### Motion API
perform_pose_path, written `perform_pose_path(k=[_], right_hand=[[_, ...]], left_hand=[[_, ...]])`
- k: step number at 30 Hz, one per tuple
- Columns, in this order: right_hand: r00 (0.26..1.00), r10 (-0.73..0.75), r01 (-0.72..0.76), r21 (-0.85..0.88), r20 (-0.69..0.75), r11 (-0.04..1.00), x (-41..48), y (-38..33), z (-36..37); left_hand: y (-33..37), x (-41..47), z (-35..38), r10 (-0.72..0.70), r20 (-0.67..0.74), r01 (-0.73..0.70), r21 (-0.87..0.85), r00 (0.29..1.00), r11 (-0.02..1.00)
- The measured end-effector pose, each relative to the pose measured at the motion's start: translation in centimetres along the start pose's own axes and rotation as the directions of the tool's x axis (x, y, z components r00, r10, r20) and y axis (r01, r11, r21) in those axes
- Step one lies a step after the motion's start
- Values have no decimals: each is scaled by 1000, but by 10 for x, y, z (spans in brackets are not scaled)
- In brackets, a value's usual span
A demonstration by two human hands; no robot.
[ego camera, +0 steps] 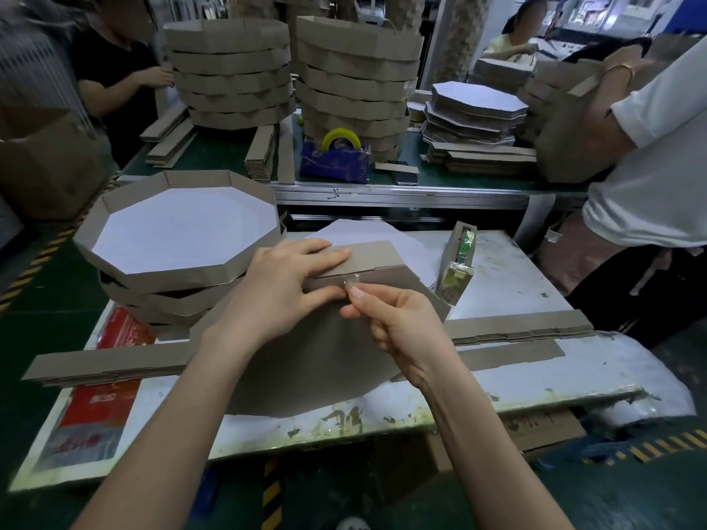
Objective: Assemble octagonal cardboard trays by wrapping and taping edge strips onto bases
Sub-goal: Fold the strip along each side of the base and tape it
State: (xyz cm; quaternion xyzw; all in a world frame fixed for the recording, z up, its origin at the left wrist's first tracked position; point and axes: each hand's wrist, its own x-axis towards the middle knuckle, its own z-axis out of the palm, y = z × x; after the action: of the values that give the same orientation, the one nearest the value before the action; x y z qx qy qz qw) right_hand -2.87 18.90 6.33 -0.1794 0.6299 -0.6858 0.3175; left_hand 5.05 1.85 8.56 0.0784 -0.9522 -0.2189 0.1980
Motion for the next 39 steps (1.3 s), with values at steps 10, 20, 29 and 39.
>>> perform_pose_path(k=[10,20,29,39], right_hand=[[998,-38,35,-79,-47,996,-3,2,0],[995,-79,79,-8,-56,997,0,6,6],[991,-120,121,1,-64,993,2,11,6],[984,-124,120,-40,-127,992,19,24,9]], left_hand=[[-1,3,0,-9,14,9,-20,1000,1000],[-7,7,-2,38,105,-47,86,994,995],[-8,7,2,81,57,-86,86,995,993],[3,13,1,0,46,-4,75,999,997]])
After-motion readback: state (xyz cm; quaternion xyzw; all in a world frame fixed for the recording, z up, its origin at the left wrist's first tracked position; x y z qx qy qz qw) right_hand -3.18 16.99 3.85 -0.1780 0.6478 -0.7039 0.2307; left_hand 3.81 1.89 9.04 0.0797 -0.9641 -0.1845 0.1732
